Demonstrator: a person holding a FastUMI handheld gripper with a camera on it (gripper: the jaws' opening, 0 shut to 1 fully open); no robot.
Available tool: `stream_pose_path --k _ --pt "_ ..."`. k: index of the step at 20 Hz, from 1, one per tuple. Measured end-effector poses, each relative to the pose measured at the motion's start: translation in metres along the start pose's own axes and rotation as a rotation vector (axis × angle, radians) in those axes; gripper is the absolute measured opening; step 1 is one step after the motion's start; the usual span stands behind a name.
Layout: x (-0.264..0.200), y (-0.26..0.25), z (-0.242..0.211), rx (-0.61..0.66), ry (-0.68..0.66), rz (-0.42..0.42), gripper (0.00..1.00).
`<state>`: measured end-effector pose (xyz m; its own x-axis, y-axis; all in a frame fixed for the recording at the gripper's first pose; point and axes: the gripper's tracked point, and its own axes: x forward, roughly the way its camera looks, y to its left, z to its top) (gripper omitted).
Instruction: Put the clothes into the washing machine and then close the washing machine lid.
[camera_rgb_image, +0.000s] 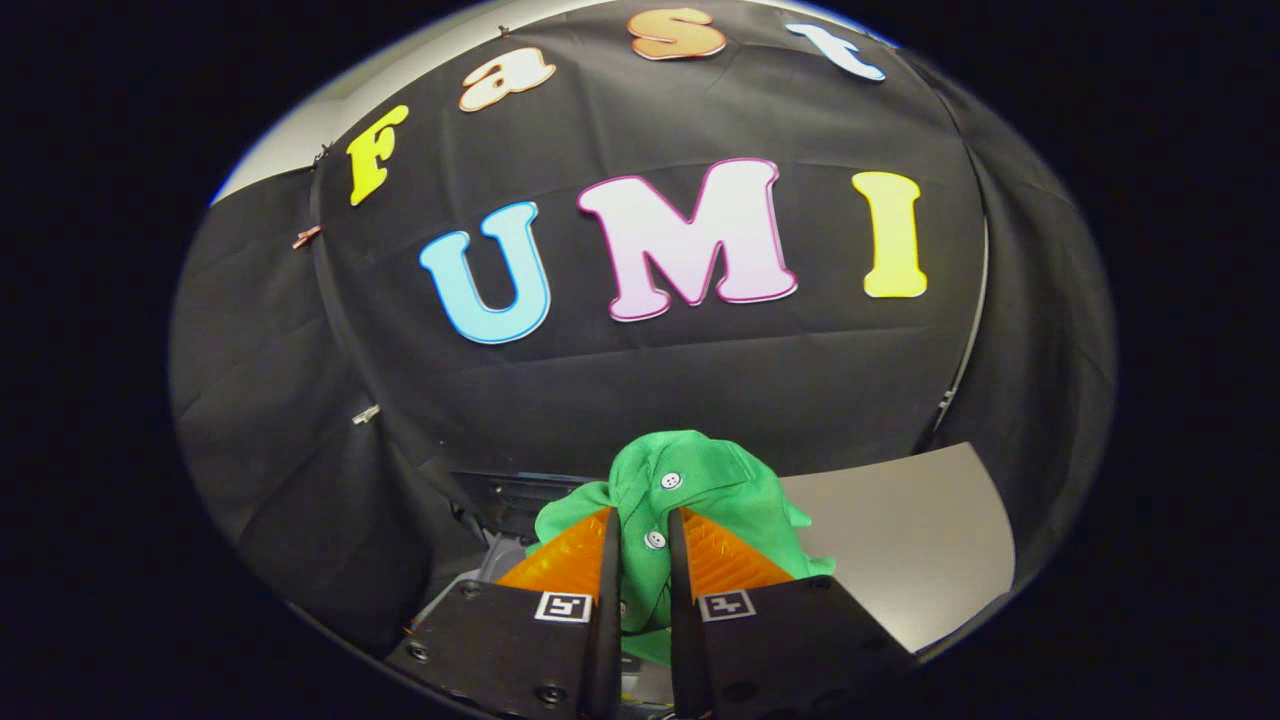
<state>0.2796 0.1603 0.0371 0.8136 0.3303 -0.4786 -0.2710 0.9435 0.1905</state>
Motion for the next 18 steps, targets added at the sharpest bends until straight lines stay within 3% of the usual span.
stream_pose_path --k 9,18 --pt "0.052 0.106 -0.041 -0.034 0.079 0.101 0.24" --pt "0.103 0.155 -0.108 -0.054 0.156 0.151 0.24"
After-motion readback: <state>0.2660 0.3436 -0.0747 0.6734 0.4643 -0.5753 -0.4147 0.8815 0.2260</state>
